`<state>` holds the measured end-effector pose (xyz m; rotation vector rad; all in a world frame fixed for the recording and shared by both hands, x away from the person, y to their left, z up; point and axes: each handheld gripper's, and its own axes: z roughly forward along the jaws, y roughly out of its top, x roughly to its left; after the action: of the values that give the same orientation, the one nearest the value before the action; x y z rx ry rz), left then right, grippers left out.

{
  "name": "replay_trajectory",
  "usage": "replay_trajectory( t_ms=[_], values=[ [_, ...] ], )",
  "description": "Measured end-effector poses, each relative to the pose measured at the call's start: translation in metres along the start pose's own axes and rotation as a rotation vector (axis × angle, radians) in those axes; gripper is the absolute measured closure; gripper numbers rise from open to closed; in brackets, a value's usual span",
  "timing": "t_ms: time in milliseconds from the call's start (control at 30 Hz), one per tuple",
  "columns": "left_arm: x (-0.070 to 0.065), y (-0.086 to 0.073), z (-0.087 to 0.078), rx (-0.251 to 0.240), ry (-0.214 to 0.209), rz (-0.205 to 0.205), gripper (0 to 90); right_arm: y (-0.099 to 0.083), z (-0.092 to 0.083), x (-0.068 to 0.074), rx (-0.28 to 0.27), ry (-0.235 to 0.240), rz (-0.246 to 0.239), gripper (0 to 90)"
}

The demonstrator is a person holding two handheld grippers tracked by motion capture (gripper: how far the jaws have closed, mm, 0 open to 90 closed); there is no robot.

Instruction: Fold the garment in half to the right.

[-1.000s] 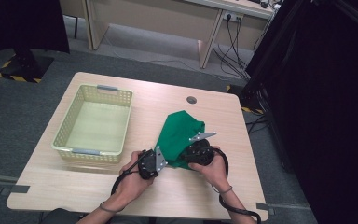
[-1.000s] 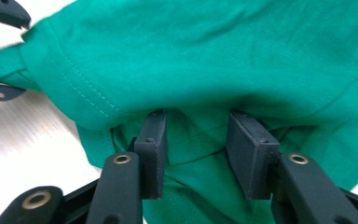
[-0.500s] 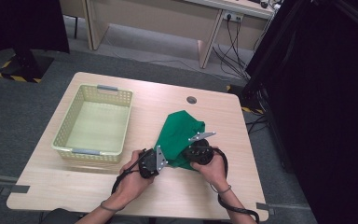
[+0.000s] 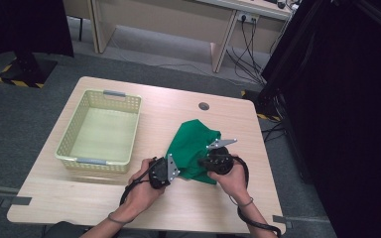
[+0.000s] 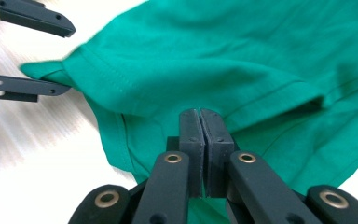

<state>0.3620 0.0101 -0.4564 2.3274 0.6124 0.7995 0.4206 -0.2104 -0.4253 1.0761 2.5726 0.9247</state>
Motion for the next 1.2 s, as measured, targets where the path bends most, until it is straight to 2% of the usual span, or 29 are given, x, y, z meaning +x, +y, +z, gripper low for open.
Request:
replay_trajectory(
  t_ms=[167, 433, 633, 700, 767, 900, 1000, 1100, 1133, 1167, 1200],
  values=[
    [-0.002, 0.001, 0.002, 0.000, -0.002, 0.004, 54.4, -0.002, -0.012, -0.001, -0.018, -0.006, -0.003, 88.5],
    [-0.005, 0.002, 0.003, -0.005, -0.016, 0.012, 53.8, -0.014, -0.011, -0.006, 0.015, -0.005, 0.021, 88.6],
    [-0.007, 0.002, 0.003, -0.010, -0.021, 0.018, 52.1, -0.021, -0.031, -0.006, 0.004, -0.010, 0.019, 88.5],
    [-0.008, 0.002, 0.003, -0.011, -0.019, 0.021, 51.4, -0.025, -0.031, -0.006, 0.019, -0.006, 0.018, 88.5],
    [-0.009, 0.002, 0.001, -0.009, -0.024, 0.025, 50.6, -0.033, -0.024, -0.006, 0.060, 0.004, 0.026, 88.1],
    [-0.008, -0.001, -0.003, -0.003, -0.025, 0.029, 49.1, -0.039, -0.017, -0.007, 0.079, 0.014, 0.033, 83.6],
    [-0.005, -0.011, -0.008, -0.005, -0.031, -0.015, 49.1, -0.037, -0.023, -0.015, 0.031, 0.000, 0.061, 72.0],
    [-0.003, -0.013, -0.009, -0.003, -0.029, -0.028, 49.4, -0.027, -0.028, -0.030, -0.014, -0.040, 0.093, 67.5],
    [-0.003, -0.014, -0.009, -0.004, -0.034, -0.040, 49.4, -0.027, -0.028, -0.030, -0.014, -0.040, 0.093, 67.5],
    [-0.004, -0.014, -0.008, -0.002, -0.044, -0.049, 49.4, -0.019, -0.027, -0.040, -0.029, -0.061, 0.102, 63.1],
    [-0.004, -0.015, -0.008, -0.001, -0.056, -0.055, 49.4, -0.014, -0.026, -0.044, -0.030, -0.074, 0.108, 63.0]
  ],
)
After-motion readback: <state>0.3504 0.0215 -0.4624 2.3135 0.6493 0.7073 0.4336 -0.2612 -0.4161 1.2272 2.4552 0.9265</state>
